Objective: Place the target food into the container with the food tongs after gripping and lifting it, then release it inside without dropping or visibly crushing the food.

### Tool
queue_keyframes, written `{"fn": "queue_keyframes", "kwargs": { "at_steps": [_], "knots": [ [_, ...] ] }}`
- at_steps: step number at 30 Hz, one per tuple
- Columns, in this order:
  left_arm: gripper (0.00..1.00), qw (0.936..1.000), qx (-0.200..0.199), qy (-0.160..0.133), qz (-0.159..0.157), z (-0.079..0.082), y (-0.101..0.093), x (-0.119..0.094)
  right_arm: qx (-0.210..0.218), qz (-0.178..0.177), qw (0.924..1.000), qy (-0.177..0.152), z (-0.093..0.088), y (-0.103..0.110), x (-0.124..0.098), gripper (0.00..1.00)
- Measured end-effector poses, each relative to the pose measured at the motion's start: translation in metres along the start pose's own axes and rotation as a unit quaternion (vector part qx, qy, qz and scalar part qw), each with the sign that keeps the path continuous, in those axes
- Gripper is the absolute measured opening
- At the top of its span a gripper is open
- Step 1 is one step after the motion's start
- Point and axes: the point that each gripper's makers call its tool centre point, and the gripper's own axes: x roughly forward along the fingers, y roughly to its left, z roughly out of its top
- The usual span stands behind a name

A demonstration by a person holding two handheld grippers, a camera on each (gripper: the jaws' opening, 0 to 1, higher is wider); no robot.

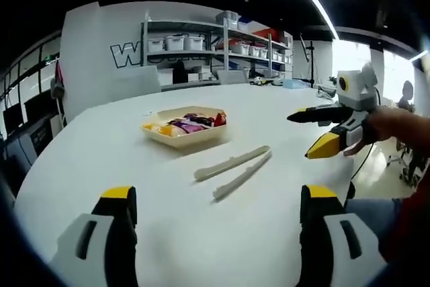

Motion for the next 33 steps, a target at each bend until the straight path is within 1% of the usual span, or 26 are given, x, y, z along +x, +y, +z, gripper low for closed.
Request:
{"fn": "queue_keyframes", "kwargs": {
  "at_steps": [3, 6, 10, 14, 16, 17, 19, 22, 26, 33],
  "knots": [
    [0.99, 1.0000, -0.002, -0.003, 0.000, 0.0003, -0.0003, -0.0010, 0.002, -0.002, 0.9999, 0.010, -0.0054, -0.0005, -0.0011, 1.00],
    [0.99, 1.0000, -0.001, -0.002, -0.002, -0.0004, -0.0017, -0.0010, 0.003, -0.001, 1.0000, 0.009, -0.0068, -0.0007, -0.0015, 1.00],
    [0.99, 1.0000, 0.004, 0.003, -0.005, -0.0025, -0.0043, 0.0004, 0.006, -0.001, 1.0000, -0.002, -0.0057, -0.0008, -0.0029, 1.00],
    [0.99, 1.0000, 0.003, 0.004, -0.005, -0.0040, -0.0038, 0.0002, 0.006, 0.000, 1.0000, 0.004, -0.0089, -0.0001, -0.0033, 0.99],
    [0.99, 1.0000, 0.005, 0.005, -0.004, -0.0042, -0.0044, -0.0006, 0.007, 0.001, 1.0000, 0.003, -0.0086, -0.0001, -0.0035, 0.99],
    [0.99, 1.0000, 0.005, 0.001, -0.005, -0.0029, -0.0050, -0.0006, 0.007, 0.003, 1.0000, -0.001, -0.0073, 0.0007, -0.0035, 0.99],
    [0.99, 0.9999, 0.010, 0.003, -0.005, -0.0042, -0.0055, 0.0000, 0.005, 0.004, 1.0000, -0.002, -0.0068, 0.0016, -0.0032, 0.99],
    [0.99, 0.9997, 0.020, 0.008, -0.004, -0.0069, -0.0076, 0.0009, -0.003, 0.006, 1.0000, 0.006, -0.0103, 0.0035, -0.0024, 0.99],
    [0.99, 0.9996, 0.024, 0.011, -0.001, -0.0088, -0.0066, 0.0002, 0.004, 0.011, 0.9999, -0.001, -0.0078, 0.0030, -0.0030, 0.99],
    [0.99, 0.9999, 0.011, 0.007, -0.001, -0.0077, -0.0043, -0.0016, 0.006, 0.015, 0.9999, -0.003, -0.0079, 0.0043, -0.0032, 0.99]
  ]
}}
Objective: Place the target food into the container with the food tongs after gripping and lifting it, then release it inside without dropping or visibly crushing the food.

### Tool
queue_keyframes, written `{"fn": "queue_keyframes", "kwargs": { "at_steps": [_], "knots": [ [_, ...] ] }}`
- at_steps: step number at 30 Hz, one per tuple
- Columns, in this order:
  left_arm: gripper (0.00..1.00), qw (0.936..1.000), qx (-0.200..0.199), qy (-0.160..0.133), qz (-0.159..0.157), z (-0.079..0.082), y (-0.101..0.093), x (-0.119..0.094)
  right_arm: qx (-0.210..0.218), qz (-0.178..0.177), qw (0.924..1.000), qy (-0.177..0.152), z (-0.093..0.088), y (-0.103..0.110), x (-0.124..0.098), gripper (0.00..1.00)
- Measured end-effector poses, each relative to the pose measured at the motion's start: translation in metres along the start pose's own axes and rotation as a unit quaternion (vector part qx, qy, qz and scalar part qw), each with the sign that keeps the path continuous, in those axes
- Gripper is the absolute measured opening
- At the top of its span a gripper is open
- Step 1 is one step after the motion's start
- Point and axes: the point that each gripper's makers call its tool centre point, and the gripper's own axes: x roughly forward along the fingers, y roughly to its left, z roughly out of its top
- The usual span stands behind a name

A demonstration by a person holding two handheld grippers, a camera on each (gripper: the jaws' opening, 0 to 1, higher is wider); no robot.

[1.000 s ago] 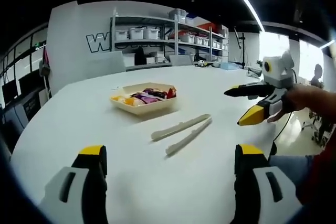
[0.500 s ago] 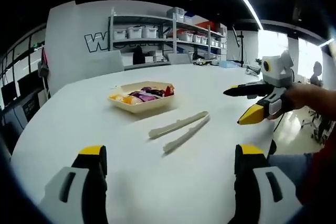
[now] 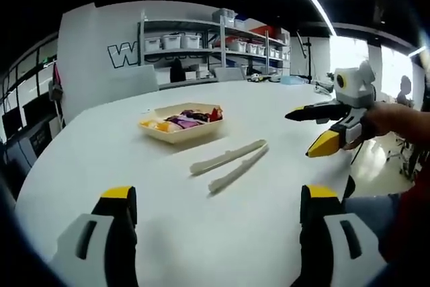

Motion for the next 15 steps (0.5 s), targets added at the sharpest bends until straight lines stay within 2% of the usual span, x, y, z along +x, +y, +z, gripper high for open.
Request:
{"fn": "queue_keyframes", "kwargs": {
  "at_steps": [5, 10, 15],
  "knots": [
    [0.99, 0.9999, 0.008, 0.008, 0.001, -0.0033, 0.0006, -0.0007, 0.001, -0.001, 1.0000, 0.003, -0.0004, -0.0003, -0.0001, 0.99],
    [0.99, 1.0000, 0.004, 0.006, -0.001, -0.0005, 0.0021, -0.0002, -0.009, 0.007, 0.9999, 0.005, 0.0059, 0.0046, 0.0047, 0.99],
    [0.99, 1.0000, 0.003, 0.007, -0.006, -0.0005, -0.0015, 0.0011, -0.014, 0.011, 0.9998, 0.009, 0.0047, 0.0088, 0.0073, 0.99]
  ]
}}
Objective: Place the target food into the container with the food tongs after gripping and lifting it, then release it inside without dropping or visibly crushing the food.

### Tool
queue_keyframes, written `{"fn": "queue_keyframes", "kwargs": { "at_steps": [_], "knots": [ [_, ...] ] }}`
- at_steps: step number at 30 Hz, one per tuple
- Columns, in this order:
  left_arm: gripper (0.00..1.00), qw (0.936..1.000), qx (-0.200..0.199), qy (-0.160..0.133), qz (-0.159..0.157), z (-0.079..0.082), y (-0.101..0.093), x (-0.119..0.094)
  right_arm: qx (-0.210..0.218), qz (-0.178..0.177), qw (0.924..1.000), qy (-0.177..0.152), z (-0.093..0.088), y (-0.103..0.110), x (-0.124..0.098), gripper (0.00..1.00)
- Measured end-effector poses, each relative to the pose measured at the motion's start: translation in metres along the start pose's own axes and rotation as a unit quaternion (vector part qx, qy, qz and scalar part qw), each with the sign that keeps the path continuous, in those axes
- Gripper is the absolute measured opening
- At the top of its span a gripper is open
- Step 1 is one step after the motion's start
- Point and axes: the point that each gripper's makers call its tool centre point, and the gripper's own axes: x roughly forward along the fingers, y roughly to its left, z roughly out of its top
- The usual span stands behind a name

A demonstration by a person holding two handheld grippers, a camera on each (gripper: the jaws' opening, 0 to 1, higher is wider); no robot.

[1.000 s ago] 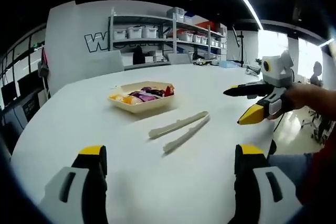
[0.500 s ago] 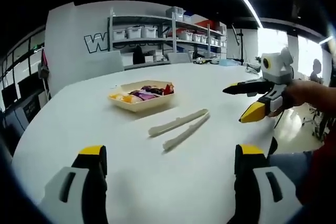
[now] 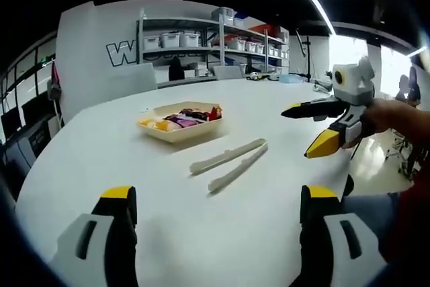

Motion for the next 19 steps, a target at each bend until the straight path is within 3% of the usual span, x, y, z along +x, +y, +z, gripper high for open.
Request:
{"fn": "queue_keyframes", "kwargs": {
  "at_steps": [19],
  "knots": [
    [0.99, 0.9999, -0.008, -0.007, -0.001, 0.000, 0.001, -0.002, 0.033, -0.013, 0.9993, -0.011, -0.001, -0.012, -0.009, 0.99]
  ]
}}
